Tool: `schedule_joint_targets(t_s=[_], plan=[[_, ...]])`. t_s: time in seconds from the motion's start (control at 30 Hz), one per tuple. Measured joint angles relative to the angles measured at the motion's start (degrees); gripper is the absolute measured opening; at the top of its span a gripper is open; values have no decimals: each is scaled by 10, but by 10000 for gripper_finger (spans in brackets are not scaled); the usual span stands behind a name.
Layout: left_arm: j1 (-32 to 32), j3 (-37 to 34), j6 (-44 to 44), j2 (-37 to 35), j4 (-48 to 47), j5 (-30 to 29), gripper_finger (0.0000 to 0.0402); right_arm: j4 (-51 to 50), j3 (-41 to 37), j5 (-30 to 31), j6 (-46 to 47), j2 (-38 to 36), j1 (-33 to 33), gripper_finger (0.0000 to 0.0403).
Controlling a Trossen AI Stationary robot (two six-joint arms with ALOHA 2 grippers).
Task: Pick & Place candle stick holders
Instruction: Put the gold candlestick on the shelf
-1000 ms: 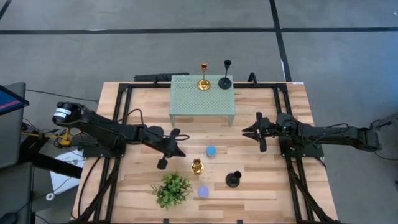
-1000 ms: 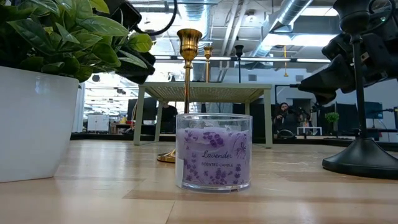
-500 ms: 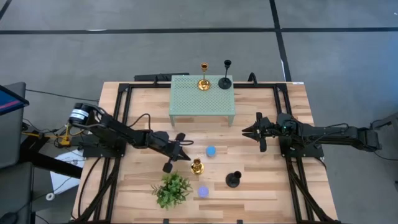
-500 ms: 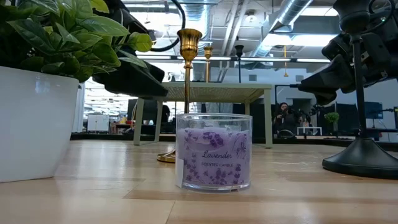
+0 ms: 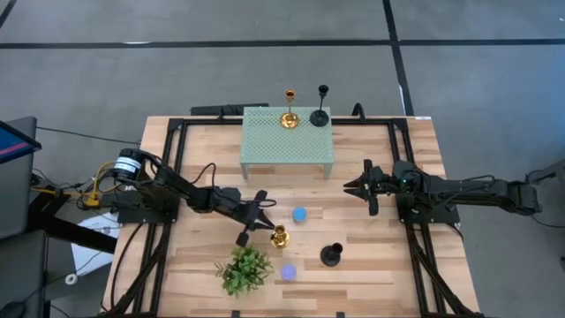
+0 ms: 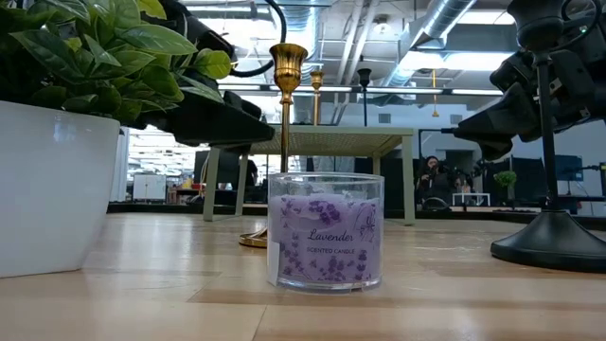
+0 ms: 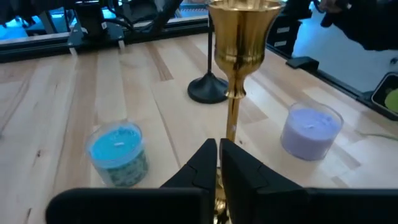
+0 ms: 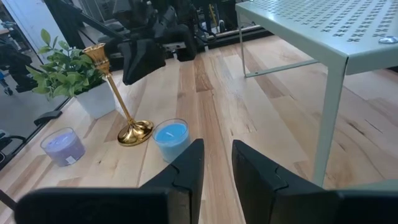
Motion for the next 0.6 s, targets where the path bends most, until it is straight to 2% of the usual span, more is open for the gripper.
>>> schedule_joint_targets(t_s=[0.6], plan=[[-14, 0, -25, 0, 6, -3, 151, 0, 0, 0, 0, 0, 0, 75]])
